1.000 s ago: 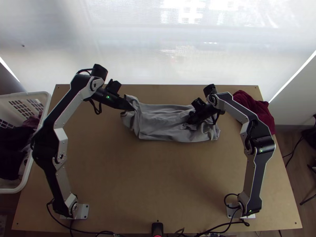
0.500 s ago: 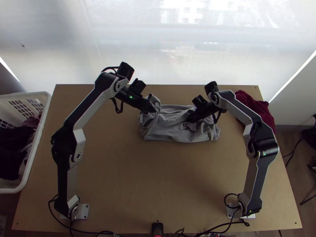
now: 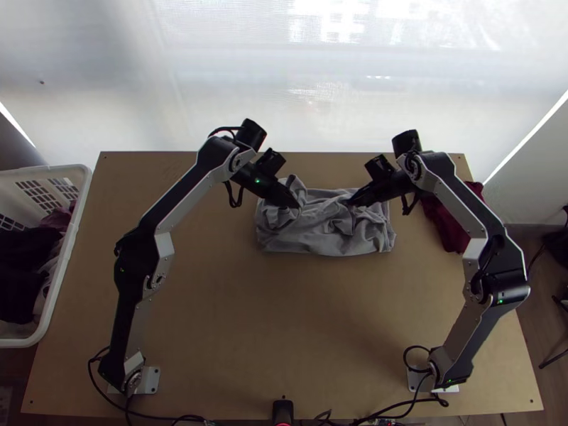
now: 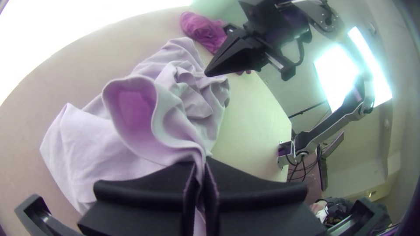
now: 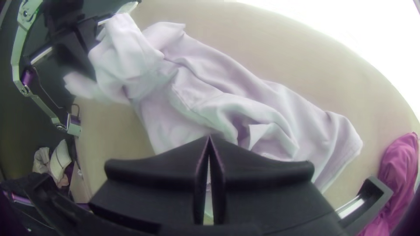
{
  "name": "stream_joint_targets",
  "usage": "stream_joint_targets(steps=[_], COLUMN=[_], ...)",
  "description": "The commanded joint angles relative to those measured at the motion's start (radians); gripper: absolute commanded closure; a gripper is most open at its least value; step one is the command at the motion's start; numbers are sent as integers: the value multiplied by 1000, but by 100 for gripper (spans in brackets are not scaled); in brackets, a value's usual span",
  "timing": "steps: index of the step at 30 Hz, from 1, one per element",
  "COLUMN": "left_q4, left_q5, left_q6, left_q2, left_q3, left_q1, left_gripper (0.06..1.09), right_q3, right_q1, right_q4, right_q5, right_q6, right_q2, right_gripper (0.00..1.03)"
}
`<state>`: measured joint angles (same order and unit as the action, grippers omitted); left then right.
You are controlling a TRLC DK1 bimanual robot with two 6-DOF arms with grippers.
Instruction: Fold the t-shirt
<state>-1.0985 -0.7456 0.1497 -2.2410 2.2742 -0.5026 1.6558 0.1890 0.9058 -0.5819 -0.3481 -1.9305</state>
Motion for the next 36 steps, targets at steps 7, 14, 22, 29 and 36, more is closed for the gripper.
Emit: stream_joint_targets(steps=[7,14,22,29,36], left_q4=[255,433,562,684,790], left_q5=[2,5,3,3,6], left_q6=[-64,-91,-73,-81,-90], left_q2=[-25,-49,-100,-169,-227], left_q3=[15,15,13,15,24], left_q1=[-90,-159,-228,-271,-295], left_gripper=[103,103,103,103,102], right_q3=[-126,-225,-312,-378,-410], right_q1=[-52,-77,-131,-174,-212], right_q4=[16,15,-1,-10,-12], right_q5=[5,36,68,91,96], right_q6=[6,6,15,18,18], right_q2=[194,263,346,421,475], right_gripper=[100,100,100,100,100])
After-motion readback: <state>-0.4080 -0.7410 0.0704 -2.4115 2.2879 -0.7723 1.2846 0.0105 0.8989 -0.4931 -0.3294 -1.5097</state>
